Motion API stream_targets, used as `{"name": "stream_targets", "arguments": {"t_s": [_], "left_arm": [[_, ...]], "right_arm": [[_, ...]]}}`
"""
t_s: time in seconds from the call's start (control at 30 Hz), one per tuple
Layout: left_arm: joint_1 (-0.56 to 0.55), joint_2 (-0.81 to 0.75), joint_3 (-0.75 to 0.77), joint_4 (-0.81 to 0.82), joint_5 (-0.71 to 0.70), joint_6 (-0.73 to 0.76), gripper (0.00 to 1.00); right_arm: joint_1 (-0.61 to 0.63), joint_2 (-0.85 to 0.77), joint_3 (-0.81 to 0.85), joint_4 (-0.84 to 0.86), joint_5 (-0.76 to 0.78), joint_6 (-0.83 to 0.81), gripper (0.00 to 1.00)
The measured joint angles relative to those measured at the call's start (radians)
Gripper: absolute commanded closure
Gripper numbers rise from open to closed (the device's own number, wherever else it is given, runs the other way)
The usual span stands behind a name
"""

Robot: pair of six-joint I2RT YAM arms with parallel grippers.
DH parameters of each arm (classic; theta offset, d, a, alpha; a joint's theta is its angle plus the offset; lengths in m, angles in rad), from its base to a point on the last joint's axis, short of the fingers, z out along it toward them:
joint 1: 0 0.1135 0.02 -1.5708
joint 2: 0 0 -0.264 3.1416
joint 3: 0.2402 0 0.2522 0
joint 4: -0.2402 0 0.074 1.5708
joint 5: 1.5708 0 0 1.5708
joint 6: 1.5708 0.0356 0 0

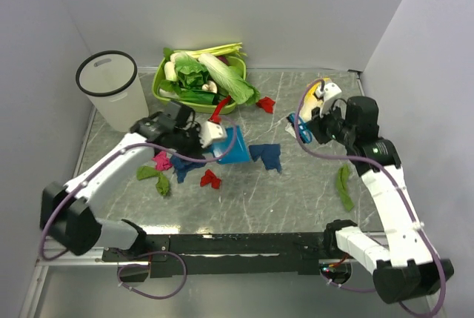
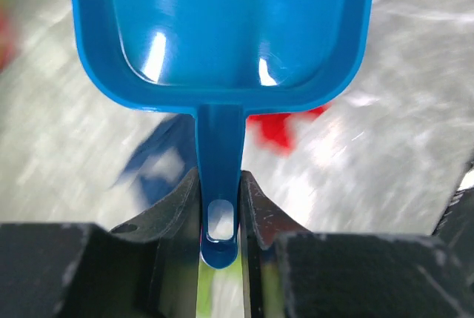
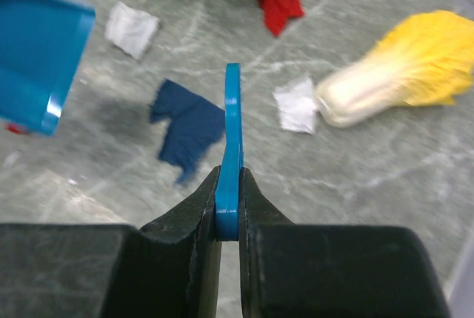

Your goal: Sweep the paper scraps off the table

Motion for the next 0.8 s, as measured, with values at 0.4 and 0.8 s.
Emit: {"name": "stream_targets", "arguments": {"t_s": [0.4, 0.8], "left_arm": [[0.280, -0.320, 0.111, -0.357, -0.504, -0.161, 0.99], [0.558, -0.547, 0.227, -0.294, -0.679, -0.289, 0.99]], "right_arm": [[0.394, 0.360, 0.169, 0.124, -0.296, 0.228, 1.00], [0.686, 0.816, 0.524, 0.230, -0.374, 0.382, 1.00]]}}
